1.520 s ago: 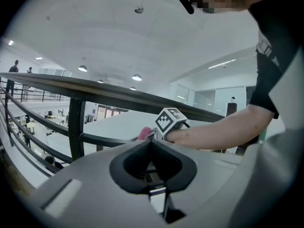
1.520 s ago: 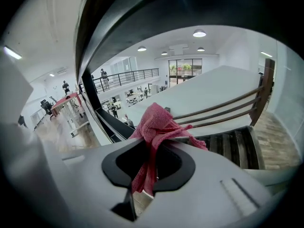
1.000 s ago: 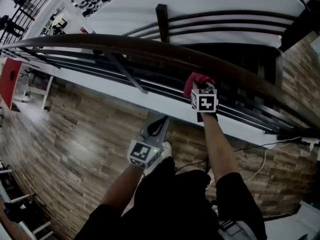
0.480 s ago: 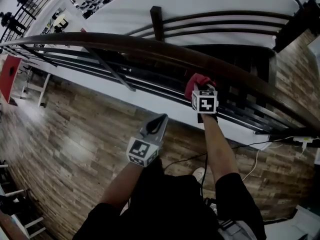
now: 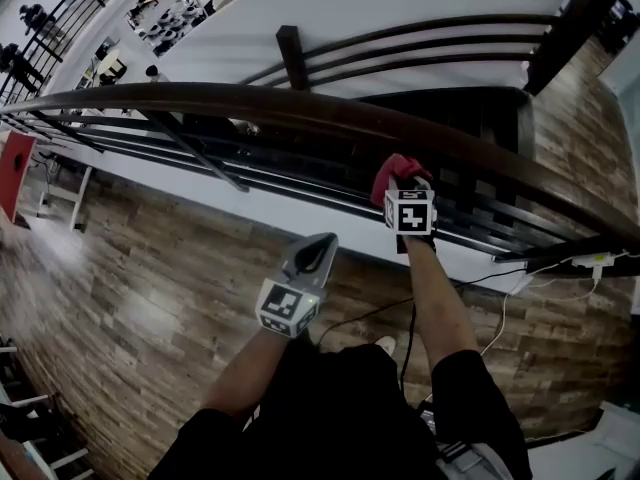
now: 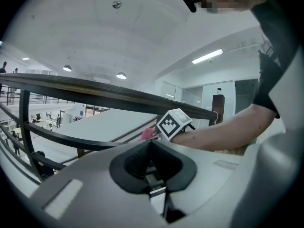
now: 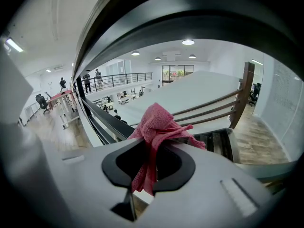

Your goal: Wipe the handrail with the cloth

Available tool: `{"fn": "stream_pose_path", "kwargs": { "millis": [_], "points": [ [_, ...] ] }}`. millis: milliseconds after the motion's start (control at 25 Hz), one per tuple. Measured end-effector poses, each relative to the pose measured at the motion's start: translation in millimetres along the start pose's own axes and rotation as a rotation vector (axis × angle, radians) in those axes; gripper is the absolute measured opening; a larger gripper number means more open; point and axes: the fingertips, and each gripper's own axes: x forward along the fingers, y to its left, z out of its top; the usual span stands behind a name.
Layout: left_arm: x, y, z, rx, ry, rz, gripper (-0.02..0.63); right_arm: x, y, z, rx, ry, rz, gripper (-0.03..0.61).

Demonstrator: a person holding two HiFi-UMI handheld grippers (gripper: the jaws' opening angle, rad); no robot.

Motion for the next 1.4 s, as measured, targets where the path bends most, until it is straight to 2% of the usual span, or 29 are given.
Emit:
{"fn": "stream_pose_path", "kwargs": {
  "millis": [280,520,680,840,1000,1200,1400],
  "points": [
    [31,-46,-6,0.005,-0.002,-0.002,0.000,-17,-42,-14,-0.022,0.004,0.007,0.048],
    [49,-82,-5,0.001,0.008,-0.005,0.000,-30,-42,-20,-0.059,0.012,0.060,0.048],
    [60,-85,-7,-0.037,0.037,-0.039,0.000,-34,-32,-15,-0.085,0.019,0.078,0.048],
    [82,-80,-9,-0.030,0.069,-0.088,0.000,-38,-31,-20,-0.129,0.013,0.056,0.048],
    [94,-76,-8,-0.026,0.092,-0.141,0.000,-43,-36,-26,-0.080,0.013,0.045,0.049],
    [108,-66,-24,-0.038,0.140,-0.107,0.000,-52,-50,-36,-0.083,0.027,0.033,0.048],
    [122,-91,-25,-0.076,0.111,-0.064,0.000,-68,-74,-58,-0.072,0.041,0.049,0.048]
  ]
}}
